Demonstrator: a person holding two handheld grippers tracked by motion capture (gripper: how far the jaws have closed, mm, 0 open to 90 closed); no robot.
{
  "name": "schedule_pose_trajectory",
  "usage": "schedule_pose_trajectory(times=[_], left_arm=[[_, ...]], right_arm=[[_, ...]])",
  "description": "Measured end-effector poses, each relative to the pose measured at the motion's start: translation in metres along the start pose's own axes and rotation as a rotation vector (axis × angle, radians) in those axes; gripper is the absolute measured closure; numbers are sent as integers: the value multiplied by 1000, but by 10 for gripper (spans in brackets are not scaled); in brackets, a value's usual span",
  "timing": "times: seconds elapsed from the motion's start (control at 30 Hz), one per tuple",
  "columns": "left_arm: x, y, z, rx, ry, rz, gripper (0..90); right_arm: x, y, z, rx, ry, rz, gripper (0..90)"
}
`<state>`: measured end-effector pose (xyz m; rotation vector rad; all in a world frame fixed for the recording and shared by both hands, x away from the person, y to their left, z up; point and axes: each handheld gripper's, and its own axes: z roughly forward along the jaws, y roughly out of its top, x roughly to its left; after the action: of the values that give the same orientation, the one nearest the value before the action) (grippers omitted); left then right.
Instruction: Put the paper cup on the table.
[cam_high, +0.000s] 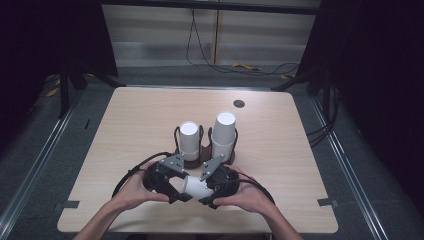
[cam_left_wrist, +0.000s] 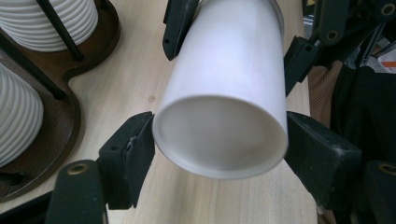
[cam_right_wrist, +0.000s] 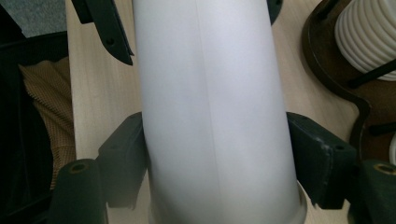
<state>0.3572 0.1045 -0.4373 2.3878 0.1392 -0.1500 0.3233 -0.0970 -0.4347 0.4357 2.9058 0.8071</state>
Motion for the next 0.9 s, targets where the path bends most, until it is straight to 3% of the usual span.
schedule_pose_trajectory(times=[0.3,0.37,0.47,0.5,0.53,0.77,0.9], left_arm=[[-2,2,6,32,-45,-8,293],[-2,3,6,39,-44,6,297],[-4,3,9,15,-42,-3,292],[-4,4,8,32,-54,13,301],[-5,3,9,23,-40,9,321],[-4,4,11,31,-67,12,307],[-4,4,11,26,-68,-5,321]], right_arm=[[4,4,4,23,7,-34,268],[6,4,5,28,11,-32,268],[6,4,6,25,18,-42,268],[7,4,7,27,19,-43,268],[7,4,7,29,17,-43,268],[7,4,7,7,28,-44,267],[7,4,7,8,25,-43,267]])
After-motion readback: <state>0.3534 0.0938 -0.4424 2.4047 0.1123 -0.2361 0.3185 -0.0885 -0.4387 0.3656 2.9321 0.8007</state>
